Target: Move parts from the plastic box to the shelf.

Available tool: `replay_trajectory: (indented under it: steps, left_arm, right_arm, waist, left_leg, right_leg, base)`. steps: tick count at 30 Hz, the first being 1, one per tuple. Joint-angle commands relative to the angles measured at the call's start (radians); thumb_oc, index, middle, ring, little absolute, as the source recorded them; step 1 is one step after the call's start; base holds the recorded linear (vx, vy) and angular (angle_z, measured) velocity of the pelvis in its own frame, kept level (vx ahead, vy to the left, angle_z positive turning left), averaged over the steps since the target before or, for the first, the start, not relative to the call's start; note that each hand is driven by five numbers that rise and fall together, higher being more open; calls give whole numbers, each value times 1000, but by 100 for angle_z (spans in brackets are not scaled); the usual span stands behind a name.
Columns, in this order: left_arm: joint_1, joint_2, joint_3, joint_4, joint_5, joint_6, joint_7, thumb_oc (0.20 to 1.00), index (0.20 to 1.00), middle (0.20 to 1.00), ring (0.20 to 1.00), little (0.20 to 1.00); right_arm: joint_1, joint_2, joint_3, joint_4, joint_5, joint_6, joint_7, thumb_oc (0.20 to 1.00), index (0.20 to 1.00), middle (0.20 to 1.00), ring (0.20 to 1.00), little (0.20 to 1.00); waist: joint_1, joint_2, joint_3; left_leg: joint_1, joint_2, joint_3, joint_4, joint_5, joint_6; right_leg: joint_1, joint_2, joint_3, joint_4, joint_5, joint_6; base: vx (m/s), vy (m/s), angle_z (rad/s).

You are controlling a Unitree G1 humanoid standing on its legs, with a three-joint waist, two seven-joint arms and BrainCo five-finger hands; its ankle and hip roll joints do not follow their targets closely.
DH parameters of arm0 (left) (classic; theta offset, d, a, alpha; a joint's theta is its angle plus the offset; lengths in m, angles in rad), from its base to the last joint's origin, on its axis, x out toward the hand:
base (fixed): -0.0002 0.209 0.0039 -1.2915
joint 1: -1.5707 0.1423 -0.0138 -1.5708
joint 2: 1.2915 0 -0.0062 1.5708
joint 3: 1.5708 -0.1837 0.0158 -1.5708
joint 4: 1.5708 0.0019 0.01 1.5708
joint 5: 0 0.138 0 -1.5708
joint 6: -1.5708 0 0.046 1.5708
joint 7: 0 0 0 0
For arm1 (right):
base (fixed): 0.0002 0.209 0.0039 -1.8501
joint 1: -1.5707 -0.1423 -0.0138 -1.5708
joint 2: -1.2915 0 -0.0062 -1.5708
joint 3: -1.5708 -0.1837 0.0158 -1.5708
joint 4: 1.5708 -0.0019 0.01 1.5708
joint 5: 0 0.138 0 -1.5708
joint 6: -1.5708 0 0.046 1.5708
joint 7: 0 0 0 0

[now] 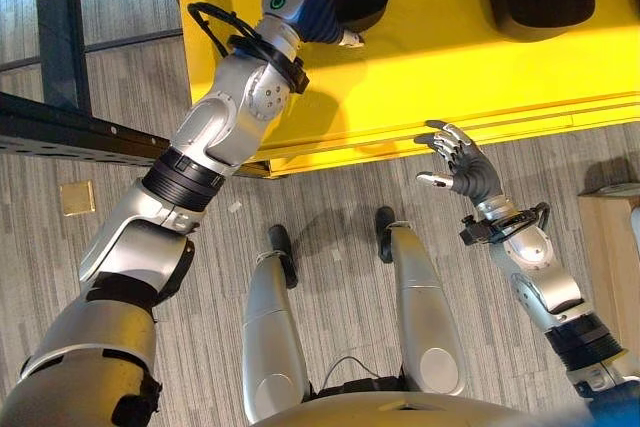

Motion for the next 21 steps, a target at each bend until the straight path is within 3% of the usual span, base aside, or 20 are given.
replay_trajectory:
  steps: [1,21]
  left_arm:
    - [-65,20,-17,-23,-34,-31,-26,1000,1000,1000,1000,1000]
    - [-100,-13,-98,118,-87,-11,-99,1000,1000,1000,1000,1000]
  right_arm:
    - [105,2,8,14,8,45,18,1000,1000,1000,1000,1000]
    - [143,-2,13,29,23,51,45,1000,1000,1000,1000,1000]
  waist:
    - [-17,25,-45]
    - [-24,21,-37]
  left_leg:
    - [20,39,-67,2,-35,0]
    - [22,40,-68,4,-31,-2]
  right_leg:
    - [64,-54,64,-63,49,74]
    - [68,-55,66,-61,52,73]
  base:
    - [0,0,0]
    - [0,0,0]
